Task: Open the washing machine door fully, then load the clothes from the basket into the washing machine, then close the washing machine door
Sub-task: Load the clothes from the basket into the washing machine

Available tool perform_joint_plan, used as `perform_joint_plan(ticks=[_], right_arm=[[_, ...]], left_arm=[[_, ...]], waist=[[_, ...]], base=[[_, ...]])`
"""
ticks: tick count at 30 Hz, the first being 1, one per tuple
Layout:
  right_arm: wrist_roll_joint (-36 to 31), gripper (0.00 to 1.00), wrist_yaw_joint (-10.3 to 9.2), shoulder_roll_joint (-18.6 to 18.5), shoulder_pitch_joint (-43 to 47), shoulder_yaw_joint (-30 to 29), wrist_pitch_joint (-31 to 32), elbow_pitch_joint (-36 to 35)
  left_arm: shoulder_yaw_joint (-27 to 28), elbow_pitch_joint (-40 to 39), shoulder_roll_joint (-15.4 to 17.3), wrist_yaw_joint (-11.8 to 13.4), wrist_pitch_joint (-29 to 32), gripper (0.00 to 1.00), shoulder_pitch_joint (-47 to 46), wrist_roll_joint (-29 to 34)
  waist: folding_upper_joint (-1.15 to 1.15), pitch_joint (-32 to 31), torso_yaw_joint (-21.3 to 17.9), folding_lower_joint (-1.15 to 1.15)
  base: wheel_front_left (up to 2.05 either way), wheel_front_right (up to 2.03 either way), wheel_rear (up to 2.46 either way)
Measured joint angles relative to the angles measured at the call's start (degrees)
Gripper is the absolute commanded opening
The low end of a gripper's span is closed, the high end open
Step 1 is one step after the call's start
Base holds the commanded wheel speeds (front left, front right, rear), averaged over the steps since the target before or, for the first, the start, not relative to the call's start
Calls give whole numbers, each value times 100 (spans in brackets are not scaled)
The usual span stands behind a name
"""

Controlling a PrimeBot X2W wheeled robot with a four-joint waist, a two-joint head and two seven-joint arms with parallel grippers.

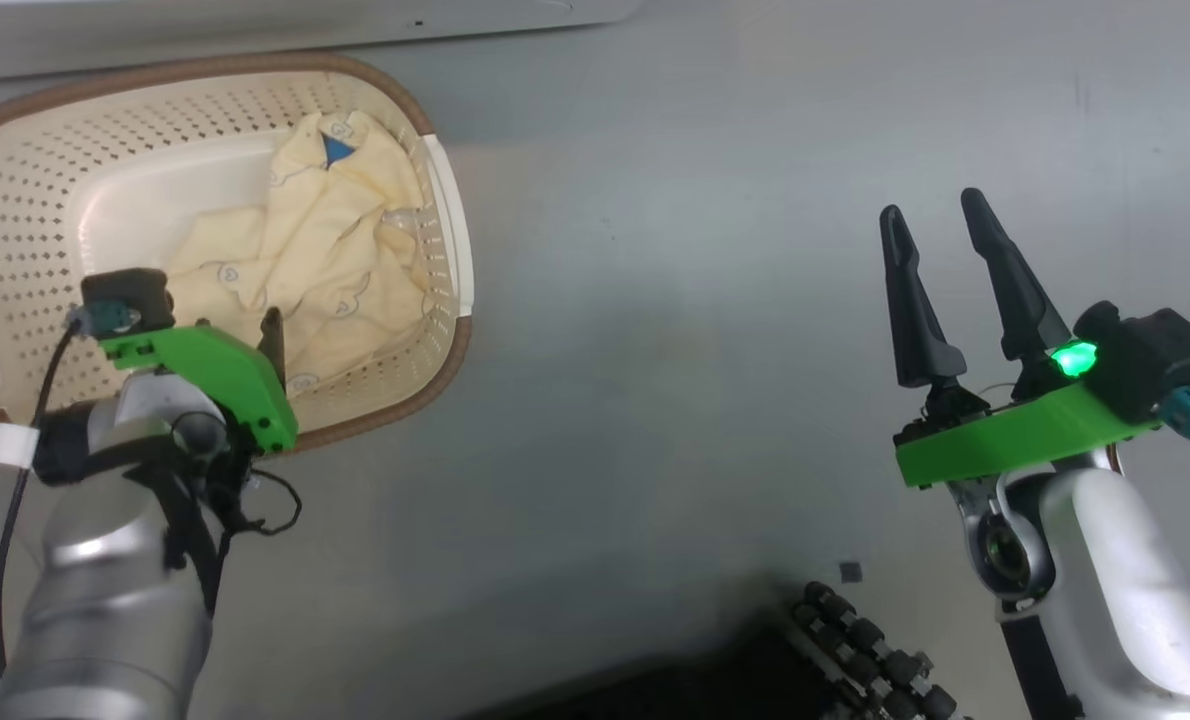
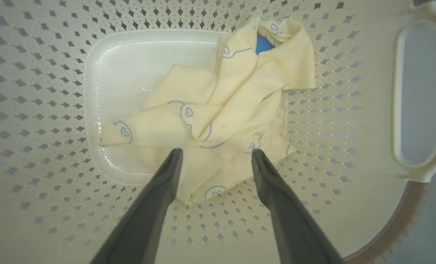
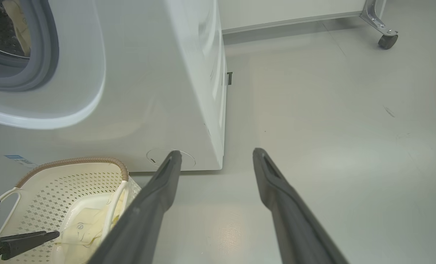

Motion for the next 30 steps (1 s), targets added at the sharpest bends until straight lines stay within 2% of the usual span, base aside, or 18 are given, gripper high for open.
perform_joint_plan(ticks=[10,30], right_arm=[[41,100,0,2,-279,44,-1,-64],[40,100,0,-5,-381,48,-1,-202]], left_arm=[[143,356,70,-68,-7,100,-571,-290],[-2,592,216,-67,53,100,-1162,-380]], waist=[[0,580,-111,0],[0,1010,-213,0]], base=[[0,0,0],[0,0,0]])
